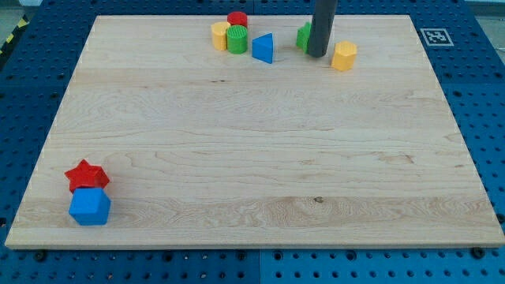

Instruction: Slide the green star closer to the green circle

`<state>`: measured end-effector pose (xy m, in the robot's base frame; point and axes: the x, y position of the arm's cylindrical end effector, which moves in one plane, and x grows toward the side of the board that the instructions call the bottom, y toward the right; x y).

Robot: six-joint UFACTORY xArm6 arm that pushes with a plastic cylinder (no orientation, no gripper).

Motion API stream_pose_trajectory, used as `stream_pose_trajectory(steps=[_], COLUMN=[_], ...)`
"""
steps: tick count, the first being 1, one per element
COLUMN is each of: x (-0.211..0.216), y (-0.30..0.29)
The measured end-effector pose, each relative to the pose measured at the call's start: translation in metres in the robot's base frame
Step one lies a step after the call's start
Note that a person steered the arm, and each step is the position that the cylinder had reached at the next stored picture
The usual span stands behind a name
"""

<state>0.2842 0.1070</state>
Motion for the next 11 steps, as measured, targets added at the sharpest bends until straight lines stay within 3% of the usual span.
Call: stream_pose_trajectory(steps=[2,4,11], x=[-0.011,-0.054,-0.036], y=[0.028,0.043,-0.024])
